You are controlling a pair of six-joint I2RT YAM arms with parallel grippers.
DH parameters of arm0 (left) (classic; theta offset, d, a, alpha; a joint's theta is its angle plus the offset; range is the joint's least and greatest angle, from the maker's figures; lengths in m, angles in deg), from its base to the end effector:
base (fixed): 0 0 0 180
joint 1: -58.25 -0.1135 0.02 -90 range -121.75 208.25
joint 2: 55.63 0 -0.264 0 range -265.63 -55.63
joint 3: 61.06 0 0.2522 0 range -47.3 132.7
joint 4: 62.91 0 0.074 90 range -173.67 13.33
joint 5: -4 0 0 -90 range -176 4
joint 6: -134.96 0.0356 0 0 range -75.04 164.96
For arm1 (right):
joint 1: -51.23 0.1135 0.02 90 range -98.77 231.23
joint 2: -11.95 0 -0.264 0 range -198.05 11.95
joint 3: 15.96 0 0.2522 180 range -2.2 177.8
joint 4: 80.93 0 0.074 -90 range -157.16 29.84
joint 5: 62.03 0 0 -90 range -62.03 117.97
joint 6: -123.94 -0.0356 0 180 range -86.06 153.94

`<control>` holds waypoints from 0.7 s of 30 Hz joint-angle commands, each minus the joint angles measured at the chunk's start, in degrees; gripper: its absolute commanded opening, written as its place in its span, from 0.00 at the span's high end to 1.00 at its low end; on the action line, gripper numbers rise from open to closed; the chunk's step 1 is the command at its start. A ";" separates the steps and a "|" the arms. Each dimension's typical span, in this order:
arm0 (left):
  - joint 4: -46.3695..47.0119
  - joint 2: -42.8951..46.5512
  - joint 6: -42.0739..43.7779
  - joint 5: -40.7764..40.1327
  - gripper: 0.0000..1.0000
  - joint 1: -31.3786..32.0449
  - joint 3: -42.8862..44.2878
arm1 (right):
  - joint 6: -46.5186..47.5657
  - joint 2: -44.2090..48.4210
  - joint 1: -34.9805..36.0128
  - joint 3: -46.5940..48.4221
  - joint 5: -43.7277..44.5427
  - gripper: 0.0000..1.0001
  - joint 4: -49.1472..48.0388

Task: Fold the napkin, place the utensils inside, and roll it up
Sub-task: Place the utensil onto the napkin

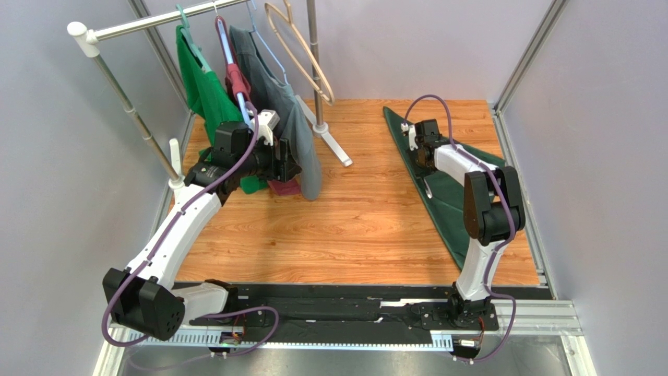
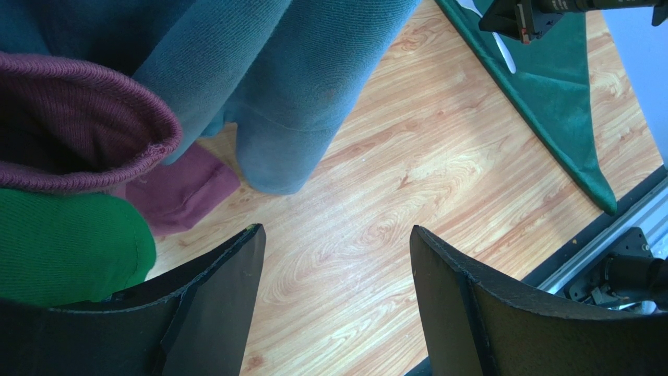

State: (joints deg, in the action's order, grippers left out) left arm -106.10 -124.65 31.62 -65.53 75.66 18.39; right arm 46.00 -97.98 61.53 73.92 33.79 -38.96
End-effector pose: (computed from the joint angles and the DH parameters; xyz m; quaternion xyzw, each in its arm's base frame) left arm 0.2480 -0.0908 0.3476 0.1157 0.8603 -0.2754 0.4132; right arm 0.3925 0.0677 0.1786 -0.1759 0.9531 -0.0530 0.2407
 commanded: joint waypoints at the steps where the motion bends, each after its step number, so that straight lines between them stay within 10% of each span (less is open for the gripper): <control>1: 0.87 0.19 0.78 0.27 0.23 -0.45 0.14 | 1.57 -0.55 -0.29 -0.18 -0.99 1.00 -2.10; 21: 0.95 0.28 0.69 0.80 0.23 -0.53 0.14 | 2.80 -2.66 -0.29 0.26 -0.02 1.00 -0.35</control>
State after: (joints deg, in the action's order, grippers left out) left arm -106.10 -124.65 31.62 -65.49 75.47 18.39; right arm 47.55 -99.99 61.53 73.55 32.52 -39.02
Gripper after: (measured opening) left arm 0.771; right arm 0.023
